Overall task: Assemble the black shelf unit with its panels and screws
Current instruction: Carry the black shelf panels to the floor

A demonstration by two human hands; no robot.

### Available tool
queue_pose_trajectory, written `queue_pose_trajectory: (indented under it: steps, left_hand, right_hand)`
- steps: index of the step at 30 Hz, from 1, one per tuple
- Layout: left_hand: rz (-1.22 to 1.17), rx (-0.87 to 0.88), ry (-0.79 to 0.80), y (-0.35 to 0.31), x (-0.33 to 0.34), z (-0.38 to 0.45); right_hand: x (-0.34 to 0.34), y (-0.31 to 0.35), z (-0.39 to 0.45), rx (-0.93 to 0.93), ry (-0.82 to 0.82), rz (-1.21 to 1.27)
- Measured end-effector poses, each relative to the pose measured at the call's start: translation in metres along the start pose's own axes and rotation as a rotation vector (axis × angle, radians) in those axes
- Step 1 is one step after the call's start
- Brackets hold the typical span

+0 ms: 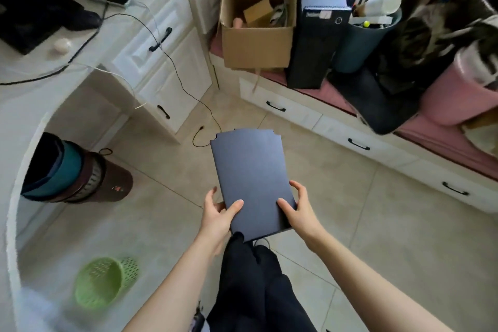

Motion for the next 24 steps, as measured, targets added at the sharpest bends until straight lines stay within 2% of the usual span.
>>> queue_pose_trajectory:
  steps: [6,12,16,24]
  left_hand:
    - [0.212,0.155,0.119,-0.024,0.051,0.017]
    - [0.248,0.094,0.174,-0.023,0.095,0.064]
    - [0.285,0.063,0.151,-0.015,0.119,0.108]
    - [0.363,0.022,0.106,0.061,0.174,0.215]
  right_hand:
    - [-0.025,0.0,0.035,0.018,-0.069,0.015]
    - [-0.032,-0.021,0.087,0.111,-0.15,-0.017]
    - [-0.026,-0.042,0.134,0.169,-0.138,-0.016]
    - [-0.018,-0.124,0.253,0.198,-0.109,-0.097]
Point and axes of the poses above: each hand's wrist, its own z-axis towards the middle knuckle, its own x-axis out of the palm, y = z × x, the point moved 9 cm from there along z, towards the middle knuckle, and after that the axes turned 14 degrees about -y, right-handed, at the moved point
